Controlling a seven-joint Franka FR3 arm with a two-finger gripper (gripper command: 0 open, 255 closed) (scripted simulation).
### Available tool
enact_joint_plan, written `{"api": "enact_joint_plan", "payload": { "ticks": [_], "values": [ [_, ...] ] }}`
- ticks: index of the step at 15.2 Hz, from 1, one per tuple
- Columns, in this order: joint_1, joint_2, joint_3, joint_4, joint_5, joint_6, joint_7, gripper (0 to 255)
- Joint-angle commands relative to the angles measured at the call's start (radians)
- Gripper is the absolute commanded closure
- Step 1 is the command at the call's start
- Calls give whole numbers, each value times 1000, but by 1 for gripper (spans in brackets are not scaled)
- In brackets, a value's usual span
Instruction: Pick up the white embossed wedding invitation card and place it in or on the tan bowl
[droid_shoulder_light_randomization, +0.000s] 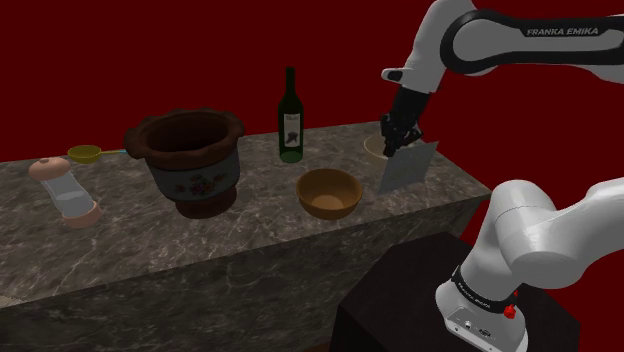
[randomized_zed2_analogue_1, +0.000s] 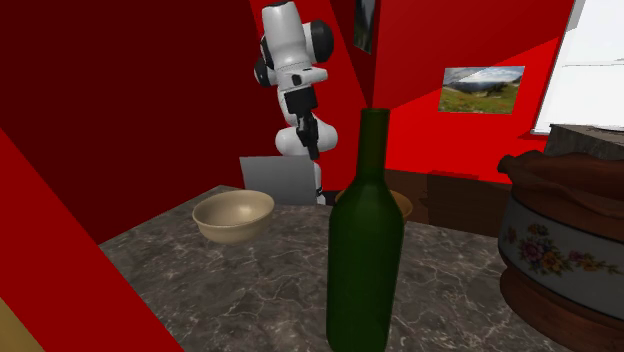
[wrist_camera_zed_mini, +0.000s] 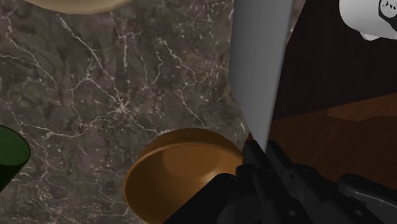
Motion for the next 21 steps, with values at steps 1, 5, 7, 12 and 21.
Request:
{"api": "enact_joint_plan", "payload": {
  "ticks": [1,5,7,12,21],
  "values": [
    [3,1,5,28,4,-27,3,255],
    [9,7,16,84,13,-76,10,255],
    [13,11,20,113,18,-100,14,255],
    [21,26,31,188,29,-160,23,255],
    [38,64,45,332,48,-265,36,255]
  ]
}}
